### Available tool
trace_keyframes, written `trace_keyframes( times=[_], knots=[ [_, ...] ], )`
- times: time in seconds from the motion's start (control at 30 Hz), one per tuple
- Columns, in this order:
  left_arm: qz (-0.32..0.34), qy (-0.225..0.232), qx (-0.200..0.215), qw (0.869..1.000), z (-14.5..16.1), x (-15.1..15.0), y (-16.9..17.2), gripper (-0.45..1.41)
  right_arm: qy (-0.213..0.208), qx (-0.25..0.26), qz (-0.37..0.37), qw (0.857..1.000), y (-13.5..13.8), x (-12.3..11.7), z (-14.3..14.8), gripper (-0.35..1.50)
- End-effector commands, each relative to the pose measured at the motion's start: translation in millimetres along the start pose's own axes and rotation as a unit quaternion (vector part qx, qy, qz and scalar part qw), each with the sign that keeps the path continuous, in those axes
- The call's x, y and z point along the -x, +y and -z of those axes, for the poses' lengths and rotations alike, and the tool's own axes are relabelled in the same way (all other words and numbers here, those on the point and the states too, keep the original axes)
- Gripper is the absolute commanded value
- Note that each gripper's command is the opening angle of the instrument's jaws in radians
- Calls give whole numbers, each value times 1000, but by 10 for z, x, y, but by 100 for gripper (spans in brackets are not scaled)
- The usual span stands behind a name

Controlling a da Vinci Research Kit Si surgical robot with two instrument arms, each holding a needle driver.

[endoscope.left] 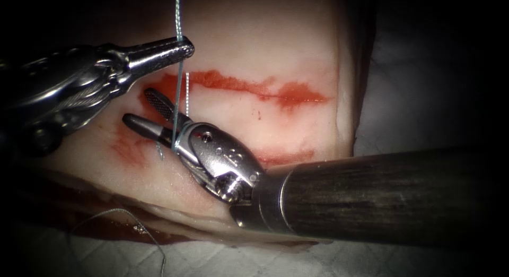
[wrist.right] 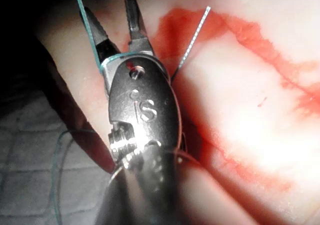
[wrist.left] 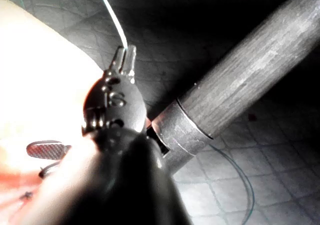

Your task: Wound Closure

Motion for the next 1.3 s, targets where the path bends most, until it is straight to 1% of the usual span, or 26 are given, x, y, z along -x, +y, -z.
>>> trace_keyframes(
  times=[0.03, 0.07, 0.13, 0.17, 0.23, 0.3, 0.33, 0.37, 0.4, 0.47, 0.5, 0.53, 0.57, 0.6, 0.63, 0.67, 0.73, 0.83, 0.9, 0.97, 1.03, 1.07, 1.17, 1.2, 1.27, 1.3],
  knots=[
    [-3, -3, 6, 1000, -15, -2, 17, -45, 0, 12, 1, 1000, 6, -3, -7, 0],
    [-11, -5, 9, 1000, -25, -5, 35, -45, 2, 19, 3, 1000, 9, -3, -8, -6],
    [-12, -5, 9, 1000, -29, -8, 42, -45, 2, 26, 5, 1000, 11, -3, -8, -8],
    [-16, -3, 12, 1000, -37, -16, 60, -45, -2, 38, 7, 999, 13, -3, -8, -10],
    [-18, -1, 13, 1000, -40, -20, 68, -45, -6, 48, 7, 999, 14, -3, -9, -10],
    [-25, 6, 16, 1000, -44, -32, 85, -45, -13, 57, 9, 998, 15, -3, -9, -1],
    [-31, 12, 18, 999, -46, -44, 98, -45, -19, 66, 6, 998, 15, -2, -10, 15],
    [-35, 18, 19, 999, -46, -53, 105, -45, -19, 70, 6, 997, 15, -1, -10, 24],
    [-35, 18, 19, 999, -46, -53, 105, -45, -19, 70, 6, 997, 15, -1, -10, 24],
    [-26, 26, 23, 999, -45, -71, 114, -45, -21, 69, 9, 997, 15, 0, -10, 36],
    [-16, 28, 24, 999, -42, -87, 121, -45, -23, 69, 12, 997, 14, 1, -11, 49],
    [-10, 30, 24, 999, -39, -95, 123, -45, -23, 69, 18, 997, 14, 2, -11, 51],
    [0, 33, 27, 999, -34, -111, 128, -45, -26, 69, 20, 997, 13, 4, -11, 47],
    [3, 36, 28, 999, -31, -118, 130, -45, -28, 68, 22, 997, 13, 4, -12, 49],
    [12, 43, 32, 998, -26, -132, 133, -45, -32, 69, 22, 997, 13, 5, -12, 49],
    [12, 43, 32, 998, -26, -132, 133, -45, -32, 69, 22, 997, 13, 5, -12, 49],
    [21, 45, 36, 998, -22, -145, 133, -45, -37, 69, 22, 997, 13, 5, -12, 54],
    [27, 51, 41, 997, -17, -160, 132, -45, -38, 69, 22, 997, 13, 5, -12, 54],
    [32, 51, 40, 997, -12, -161, 134, -45, -38, 69, 22, 997, 13, 5, -12, 52],
    [35, 51, 40, 997, -10, -161, 134, -45, -38, 69, 22, 997, 12, 5, -12, 39],
    [34, 51, 40, 997, -9, -162, 134, -45, -38, 70, 22, 997, 12, 5, -11, 41],
    [39, 50, 40, 997, -7, -164, 134, -45, -40, 70, 22, 997, 12, 5, -11, 49],
    [44, 49, 41, 997, -4, -169, 133, -45, -41, 68, 24, 997, 11, 6, -12, 62],
    [48, 48, 43, 997, -1, -173, 130, -45, -43, 66, 26, 997, 10, 6, -13, 76],
    [53, 46, 44, 997, 1, -177, 128, -45, -43, 59, 26, 997, 10, 7, -14, 84],
    [52, 46, 45, 997, 2, -179, 127, -45, -44, 56, 26, 997, 10, 8, -15, 84]
  ],
)
